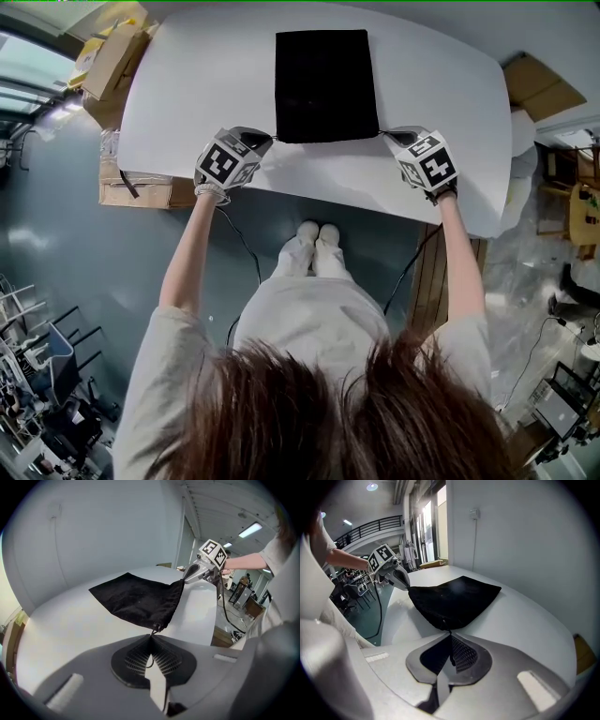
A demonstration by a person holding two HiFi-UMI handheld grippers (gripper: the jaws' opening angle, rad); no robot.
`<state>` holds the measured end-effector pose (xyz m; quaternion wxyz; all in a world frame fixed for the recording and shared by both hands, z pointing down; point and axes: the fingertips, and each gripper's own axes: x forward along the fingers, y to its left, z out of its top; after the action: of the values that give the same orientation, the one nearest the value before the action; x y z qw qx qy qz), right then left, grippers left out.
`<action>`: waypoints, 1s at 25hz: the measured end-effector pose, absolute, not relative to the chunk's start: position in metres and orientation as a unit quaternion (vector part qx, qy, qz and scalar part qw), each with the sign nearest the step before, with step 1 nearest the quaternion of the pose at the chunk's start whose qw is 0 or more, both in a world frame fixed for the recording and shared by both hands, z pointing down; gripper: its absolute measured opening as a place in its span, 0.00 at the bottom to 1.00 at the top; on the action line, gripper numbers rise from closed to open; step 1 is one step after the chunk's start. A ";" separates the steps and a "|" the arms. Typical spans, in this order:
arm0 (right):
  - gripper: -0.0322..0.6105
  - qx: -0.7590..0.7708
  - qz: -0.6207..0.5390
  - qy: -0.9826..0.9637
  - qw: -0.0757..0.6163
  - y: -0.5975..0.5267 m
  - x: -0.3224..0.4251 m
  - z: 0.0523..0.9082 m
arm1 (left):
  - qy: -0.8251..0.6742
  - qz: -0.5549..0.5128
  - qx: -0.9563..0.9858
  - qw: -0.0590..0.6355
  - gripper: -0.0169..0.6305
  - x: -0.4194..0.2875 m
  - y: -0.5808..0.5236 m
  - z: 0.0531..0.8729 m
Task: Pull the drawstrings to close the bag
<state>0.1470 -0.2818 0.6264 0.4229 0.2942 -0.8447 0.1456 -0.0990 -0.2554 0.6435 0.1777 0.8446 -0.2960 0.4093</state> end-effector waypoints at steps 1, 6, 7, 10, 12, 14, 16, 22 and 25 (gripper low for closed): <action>0.07 0.295 0.144 -0.845 0.421 -0.283 0.148 0.624 | -0.297 0.407 0.845 0.179 0.02 -0.099 -0.256 0.641; 0.07 0.302 0.136 -0.847 0.416 -0.289 0.149 0.613 | -0.307 0.402 0.846 0.169 0.02 -0.100 -0.264 0.631; 0.07 0.303 0.136 -0.847 0.414 -0.290 0.149 0.611 | -0.309 0.402 0.845 0.167 0.02 -0.101 -0.265 0.629; 0.07 0.306 0.134 -0.849 0.409 -0.291 0.149 0.604 | -0.319 0.390 0.847 0.168 0.02 -0.102 -0.269 0.620; 0.07 0.308 0.131 -0.850 0.407 -0.292 0.150 0.599 | -0.331 0.382 0.846 0.172 0.02 -0.103 -0.272 0.616; 0.07 0.310 0.127 -0.852 0.402 -0.295 0.152 0.593 | -0.334 0.377 0.847 0.171 0.02 -0.102 -0.275 0.610; 0.07 0.310 0.124 -0.854 0.399 -0.297 0.152 0.587 | -0.337 0.372 0.848 0.168 0.03 -0.103 -0.278 0.604; 0.07 0.319 0.109 -0.856 0.393 -0.305 0.151 0.570 | -0.346 0.365 0.850 0.154 0.02 -0.106 -0.286 0.588; 0.07 0.323 0.103 -0.857 0.387 -0.310 0.149 0.562 | -0.352 0.362 0.851 0.144 0.02 -0.108 -0.292 0.577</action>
<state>0.1486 -0.3096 0.5619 0.3875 0.3226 -0.8575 0.1026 -0.1082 -0.2918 0.5766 0.1442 0.8511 -0.3517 0.3621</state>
